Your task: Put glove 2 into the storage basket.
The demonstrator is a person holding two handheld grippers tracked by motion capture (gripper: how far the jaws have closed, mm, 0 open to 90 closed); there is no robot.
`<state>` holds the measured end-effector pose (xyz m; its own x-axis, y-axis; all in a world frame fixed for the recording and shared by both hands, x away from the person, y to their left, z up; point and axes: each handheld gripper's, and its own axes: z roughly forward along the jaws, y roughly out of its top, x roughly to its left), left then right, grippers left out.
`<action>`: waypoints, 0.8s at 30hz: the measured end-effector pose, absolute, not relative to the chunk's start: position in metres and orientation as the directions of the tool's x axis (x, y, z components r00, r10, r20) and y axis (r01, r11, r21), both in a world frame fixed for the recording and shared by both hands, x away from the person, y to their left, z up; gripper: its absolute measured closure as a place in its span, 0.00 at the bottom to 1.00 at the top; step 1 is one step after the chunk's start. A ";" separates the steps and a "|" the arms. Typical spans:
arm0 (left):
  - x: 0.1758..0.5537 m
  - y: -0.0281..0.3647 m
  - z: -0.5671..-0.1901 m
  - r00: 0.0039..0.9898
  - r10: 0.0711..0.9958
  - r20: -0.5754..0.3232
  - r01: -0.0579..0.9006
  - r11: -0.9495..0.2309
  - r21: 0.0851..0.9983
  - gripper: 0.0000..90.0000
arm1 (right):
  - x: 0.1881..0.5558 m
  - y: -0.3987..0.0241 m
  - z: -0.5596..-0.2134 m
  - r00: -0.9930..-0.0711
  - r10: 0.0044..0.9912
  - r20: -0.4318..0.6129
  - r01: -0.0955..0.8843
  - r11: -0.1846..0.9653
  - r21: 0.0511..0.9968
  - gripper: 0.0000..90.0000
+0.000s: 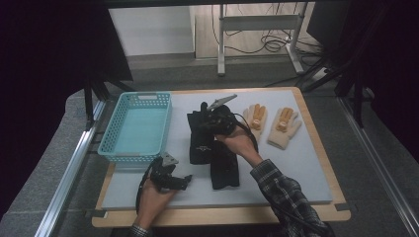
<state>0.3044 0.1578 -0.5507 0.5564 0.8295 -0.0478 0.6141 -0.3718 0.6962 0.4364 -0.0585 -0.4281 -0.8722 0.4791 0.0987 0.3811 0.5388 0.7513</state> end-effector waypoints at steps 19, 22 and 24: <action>0.304 0.158 -0.551 0.554 0.831 -0.049 0.614 -0.369 0.698 0.05 | 0.393 -0.136 -0.456 -0.862 0.482 0.155 0.438 0.558 0.705 0.96; 0.304 0.158 -0.550 0.557 0.830 -0.046 0.615 -0.374 0.694 0.05 | 0.398 -0.131 -0.469 -0.863 0.475 0.174 0.448 0.558 0.698 0.96; 0.304 0.158 -0.551 0.553 0.831 -0.050 0.616 -0.369 0.696 0.05 | 0.400 -0.127 -0.478 -0.856 0.492 0.157 0.453 0.570 0.685 0.96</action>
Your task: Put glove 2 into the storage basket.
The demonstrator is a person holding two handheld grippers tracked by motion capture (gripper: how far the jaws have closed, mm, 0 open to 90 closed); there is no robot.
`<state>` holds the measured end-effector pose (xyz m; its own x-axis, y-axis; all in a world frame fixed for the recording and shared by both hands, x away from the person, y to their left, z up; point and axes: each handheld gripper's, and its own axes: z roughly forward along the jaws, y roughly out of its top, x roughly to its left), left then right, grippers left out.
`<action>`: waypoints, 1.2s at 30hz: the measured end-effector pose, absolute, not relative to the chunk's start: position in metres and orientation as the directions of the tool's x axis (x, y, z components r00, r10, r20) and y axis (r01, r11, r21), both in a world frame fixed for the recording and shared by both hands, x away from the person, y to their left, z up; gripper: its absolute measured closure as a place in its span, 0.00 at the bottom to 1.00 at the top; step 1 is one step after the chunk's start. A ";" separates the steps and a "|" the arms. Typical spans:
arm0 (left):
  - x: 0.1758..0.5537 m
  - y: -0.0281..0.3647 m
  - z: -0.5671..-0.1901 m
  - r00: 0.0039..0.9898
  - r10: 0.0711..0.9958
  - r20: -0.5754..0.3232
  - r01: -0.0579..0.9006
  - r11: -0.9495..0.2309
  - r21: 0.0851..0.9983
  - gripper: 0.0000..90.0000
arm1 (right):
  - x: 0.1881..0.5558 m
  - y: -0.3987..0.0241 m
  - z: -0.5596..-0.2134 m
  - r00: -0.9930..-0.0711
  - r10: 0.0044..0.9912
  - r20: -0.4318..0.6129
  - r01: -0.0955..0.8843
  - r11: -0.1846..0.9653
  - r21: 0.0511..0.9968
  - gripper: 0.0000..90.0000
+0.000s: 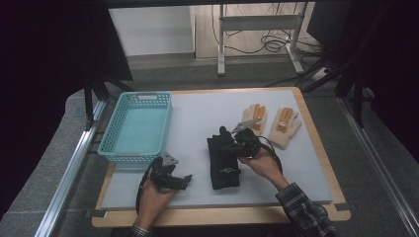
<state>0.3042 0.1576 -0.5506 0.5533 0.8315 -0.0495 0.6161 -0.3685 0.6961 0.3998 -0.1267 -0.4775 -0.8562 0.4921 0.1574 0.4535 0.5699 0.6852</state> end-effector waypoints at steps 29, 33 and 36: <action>0.302 0.161 -0.549 0.575 0.816 -0.051 0.612 -0.388 0.690 0.05 | 0.361 -0.186 -0.513 -0.824 0.560 0.087 0.453 0.559 0.694 0.98; 0.299 0.169 -0.549 0.568 0.822 -0.048 0.619 -0.388 0.683 0.03 | 0.356 -0.180 -0.523 -0.833 0.546 0.087 0.448 0.573 0.686 0.98; 0.298 0.173 -0.549 0.562 0.826 -0.050 0.623 -0.383 0.682 0.03 | 0.354 -0.173 -0.527 -0.840 0.536 0.088 0.440 0.577 0.688 0.98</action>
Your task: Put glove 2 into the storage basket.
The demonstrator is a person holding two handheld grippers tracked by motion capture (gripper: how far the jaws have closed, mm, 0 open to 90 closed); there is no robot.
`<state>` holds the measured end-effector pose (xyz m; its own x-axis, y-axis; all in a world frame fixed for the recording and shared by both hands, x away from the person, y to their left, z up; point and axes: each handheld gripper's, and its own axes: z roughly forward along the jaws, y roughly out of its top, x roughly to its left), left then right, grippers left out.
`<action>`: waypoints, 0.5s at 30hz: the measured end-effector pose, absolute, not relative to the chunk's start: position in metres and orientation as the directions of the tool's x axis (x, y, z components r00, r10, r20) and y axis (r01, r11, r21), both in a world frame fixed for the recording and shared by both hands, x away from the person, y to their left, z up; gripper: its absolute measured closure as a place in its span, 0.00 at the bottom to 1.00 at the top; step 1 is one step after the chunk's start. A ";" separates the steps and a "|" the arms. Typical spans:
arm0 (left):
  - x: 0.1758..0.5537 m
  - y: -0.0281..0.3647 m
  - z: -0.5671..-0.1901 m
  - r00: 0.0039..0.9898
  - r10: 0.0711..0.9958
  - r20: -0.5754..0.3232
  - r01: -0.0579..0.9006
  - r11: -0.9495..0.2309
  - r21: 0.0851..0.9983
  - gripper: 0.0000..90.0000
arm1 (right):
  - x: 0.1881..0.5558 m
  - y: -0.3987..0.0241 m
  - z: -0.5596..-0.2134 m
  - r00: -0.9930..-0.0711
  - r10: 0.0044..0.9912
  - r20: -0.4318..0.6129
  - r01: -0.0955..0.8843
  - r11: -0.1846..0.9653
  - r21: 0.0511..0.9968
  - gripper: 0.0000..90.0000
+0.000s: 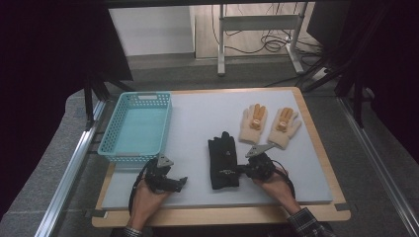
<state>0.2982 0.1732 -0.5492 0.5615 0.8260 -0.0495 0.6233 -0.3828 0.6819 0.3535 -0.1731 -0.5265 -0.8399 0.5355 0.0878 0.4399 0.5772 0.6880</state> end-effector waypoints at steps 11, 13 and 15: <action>0.298 0.189 -0.552 0.548 0.836 -0.041 0.621 -0.373 0.689 0.01 | 0.351 -0.138 -0.530 -0.865 0.493 0.096 0.411 0.586 0.699 0.96; 0.298 0.189 -0.552 0.551 0.834 -0.040 0.619 -0.377 0.689 0.01 | 0.351 -0.134 -0.530 -0.866 0.490 0.096 0.409 0.587 0.699 0.96; 0.298 0.189 -0.552 0.552 0.833 -0.040 0.620 -0.378 0.688 0.01 | 0.352 -0.126 -0.531 -0.869 0.486 0.095 0.406 0.587 0.701 0.95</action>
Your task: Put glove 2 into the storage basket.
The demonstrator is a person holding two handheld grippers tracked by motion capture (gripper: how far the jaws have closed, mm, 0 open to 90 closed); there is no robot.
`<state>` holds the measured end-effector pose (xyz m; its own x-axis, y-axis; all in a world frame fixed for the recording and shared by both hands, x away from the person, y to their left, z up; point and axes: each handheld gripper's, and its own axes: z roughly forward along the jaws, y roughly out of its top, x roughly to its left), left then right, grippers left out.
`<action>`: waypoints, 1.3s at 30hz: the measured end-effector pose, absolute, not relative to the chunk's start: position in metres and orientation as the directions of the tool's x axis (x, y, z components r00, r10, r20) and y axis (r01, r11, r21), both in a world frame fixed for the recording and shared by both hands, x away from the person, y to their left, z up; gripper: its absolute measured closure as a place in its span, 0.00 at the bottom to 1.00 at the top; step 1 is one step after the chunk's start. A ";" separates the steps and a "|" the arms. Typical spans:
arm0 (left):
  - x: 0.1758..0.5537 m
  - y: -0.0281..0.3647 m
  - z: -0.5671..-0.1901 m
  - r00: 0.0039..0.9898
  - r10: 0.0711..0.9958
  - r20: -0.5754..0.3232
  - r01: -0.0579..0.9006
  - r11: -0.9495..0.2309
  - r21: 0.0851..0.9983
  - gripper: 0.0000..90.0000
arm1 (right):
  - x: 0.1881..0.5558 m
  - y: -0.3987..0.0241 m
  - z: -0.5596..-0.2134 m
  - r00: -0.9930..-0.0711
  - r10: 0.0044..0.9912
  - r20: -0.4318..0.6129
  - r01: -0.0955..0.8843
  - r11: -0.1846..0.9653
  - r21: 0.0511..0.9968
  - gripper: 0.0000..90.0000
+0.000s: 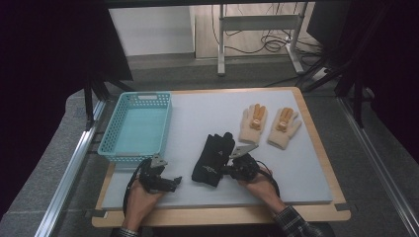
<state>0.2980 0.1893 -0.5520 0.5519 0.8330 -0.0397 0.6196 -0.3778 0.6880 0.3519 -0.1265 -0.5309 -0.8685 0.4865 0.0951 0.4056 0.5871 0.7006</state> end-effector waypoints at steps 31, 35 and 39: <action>0.298 0.190 -0.553 0.552 0.832 -0.045 0.618 -0.373 0.692 0.00 | 0.356 -0.212 -0.514 -0.730 0.682 0.035 0.463 0.457 0.760 0.45; 0.298 0.190 -0.553 0.548 0.835 -0.049 0.622 -0.368 0.692 0.00 | 0.358 -0.232 -0.515 -0.685 0.728 0.019 0.487 0.438 0.755 0.35; 0.298 0.190 -0.553 0.548 0.835 -0.050 0.622 -0.367 0.692 0.00 | 0.358 -0.252 -0.514 -0.640 0.768 0.003 0.504 0.417 0.756 0.27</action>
